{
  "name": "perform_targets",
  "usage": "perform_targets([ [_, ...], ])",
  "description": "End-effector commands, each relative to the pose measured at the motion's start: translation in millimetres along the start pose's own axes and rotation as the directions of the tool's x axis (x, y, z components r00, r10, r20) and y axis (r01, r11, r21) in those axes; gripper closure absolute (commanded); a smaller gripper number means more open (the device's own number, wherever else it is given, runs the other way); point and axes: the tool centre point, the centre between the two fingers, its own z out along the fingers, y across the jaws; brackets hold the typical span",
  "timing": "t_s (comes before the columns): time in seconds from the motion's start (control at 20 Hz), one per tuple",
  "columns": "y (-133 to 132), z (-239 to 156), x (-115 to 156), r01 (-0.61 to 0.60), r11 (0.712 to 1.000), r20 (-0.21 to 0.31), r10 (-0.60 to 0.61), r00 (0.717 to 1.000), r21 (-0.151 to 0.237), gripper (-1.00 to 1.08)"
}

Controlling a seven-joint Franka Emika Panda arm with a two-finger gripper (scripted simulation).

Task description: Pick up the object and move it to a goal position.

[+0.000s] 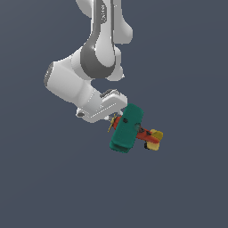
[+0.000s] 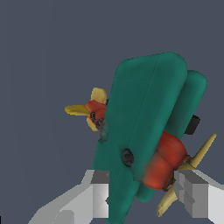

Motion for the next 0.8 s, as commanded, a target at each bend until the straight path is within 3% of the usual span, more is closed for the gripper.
perform_targets([
  [0.0, 2.5, 3.3, 4.0, -0.002, 0.999, -0.011, 0.002, 1.000, 0.039, -0.20],
  [0.75, 19.9, 18.0, 29.4, 0.003, 0.965, -0.100, 0.024, 0.995, 0.262, -0.20],
])
